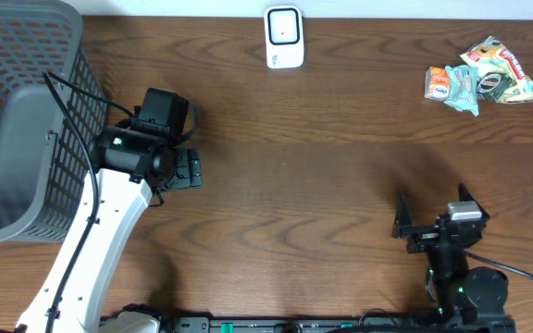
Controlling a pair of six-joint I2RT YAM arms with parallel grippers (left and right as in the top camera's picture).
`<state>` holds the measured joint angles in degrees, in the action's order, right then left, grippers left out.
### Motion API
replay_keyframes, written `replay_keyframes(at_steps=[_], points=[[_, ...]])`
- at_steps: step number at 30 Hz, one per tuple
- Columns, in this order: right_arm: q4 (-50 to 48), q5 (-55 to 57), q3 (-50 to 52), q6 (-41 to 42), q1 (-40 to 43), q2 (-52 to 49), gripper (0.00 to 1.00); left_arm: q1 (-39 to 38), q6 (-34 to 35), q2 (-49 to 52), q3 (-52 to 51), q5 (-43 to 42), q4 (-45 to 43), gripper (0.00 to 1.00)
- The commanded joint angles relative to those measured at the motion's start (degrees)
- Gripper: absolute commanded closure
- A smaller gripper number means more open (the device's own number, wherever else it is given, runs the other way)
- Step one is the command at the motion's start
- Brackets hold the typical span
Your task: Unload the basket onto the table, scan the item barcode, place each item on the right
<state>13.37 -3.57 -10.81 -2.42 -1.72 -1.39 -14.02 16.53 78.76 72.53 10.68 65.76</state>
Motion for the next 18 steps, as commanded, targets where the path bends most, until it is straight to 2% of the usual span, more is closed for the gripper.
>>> replay_keyframes(at_steps=[1,9,18], points=[[-3.67,-3.8,3.61,-2.01,0.2,1.11,0.0,0.2,0.07,0.22,0.0,0.5,0.17,0.02],[-14.75,-5.64,10.54,-1.95,0.17,1.11,0.01,0.2,0.07,0.22,0.0,0.52,0.17,0.02],[-9.68,-5.62,10.51,-1.51,0.17,1.09,0.01,0.2,0.07,0.22,0.0,0.52,0.17,0.02]])
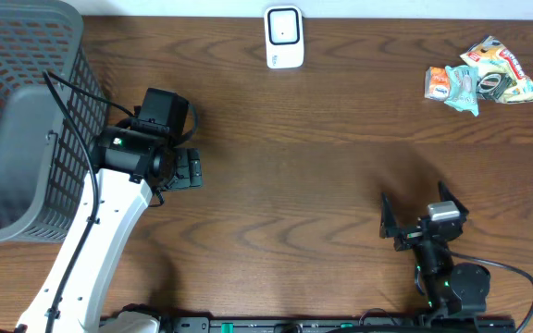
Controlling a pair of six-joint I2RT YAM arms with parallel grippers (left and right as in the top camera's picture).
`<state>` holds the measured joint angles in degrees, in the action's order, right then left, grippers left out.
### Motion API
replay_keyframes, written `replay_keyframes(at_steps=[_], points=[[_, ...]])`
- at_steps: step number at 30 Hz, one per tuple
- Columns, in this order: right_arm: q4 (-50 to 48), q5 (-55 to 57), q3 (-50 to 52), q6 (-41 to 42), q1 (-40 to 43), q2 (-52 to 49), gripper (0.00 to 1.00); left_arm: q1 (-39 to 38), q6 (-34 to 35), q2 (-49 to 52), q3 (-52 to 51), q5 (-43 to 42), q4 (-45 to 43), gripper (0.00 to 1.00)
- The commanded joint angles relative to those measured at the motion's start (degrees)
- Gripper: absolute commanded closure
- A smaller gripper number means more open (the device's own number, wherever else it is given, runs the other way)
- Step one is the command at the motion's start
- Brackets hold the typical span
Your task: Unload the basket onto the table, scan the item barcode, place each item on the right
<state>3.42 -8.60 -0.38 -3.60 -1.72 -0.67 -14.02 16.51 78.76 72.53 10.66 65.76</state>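
Observation:
A small pile of snack packets (482,73) in orange, teal and yellow wrappers lies at the table's far right. The white barcode scanner (284,37) stands at the far edge, middle. My right gripper (415,208) is open near the front right of the table, well short of the packets, nothing between its fingers. My left gripper (189,170) rests over the left middle of the table beside the basket; its fingers point right and hold nothing that I can see, though how they stand is unclear from above.
A large grey mesh basket (21,120) fills the left far corner, close behind the left arm. The brown wooden table (322,166) stretches between the two arms.
My right gripper has shifted a little to the left and farther onto the table, still open. The left arm, packets and scanner are unchanged.

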Motion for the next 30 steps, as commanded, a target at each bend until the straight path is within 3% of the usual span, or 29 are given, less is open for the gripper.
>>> replay_keyframes(at_steps=[1,8,13,30], points=[[0.31,-0.2,0.09,-0.33,0.2,0.37,0.01,0.2,0.09,0.22,0.0,0.52,0.17,0.02],[0.57,1.44,0.07,-0.24,0.22,0.37,0.01,0.2,0.09,0.22,0.0,0.55,0.17,0.02],[1.14,7.1,0.02,6.62,0.22,0.37,0.01,0.2,0.09,0.22,0.0,0.55,0.17,0.02],[1.16,6.73,0.02,5.68,0.17,0.37,0.01,0.2,0.09,0.22,0.0,0.55,0.17,0.02]])
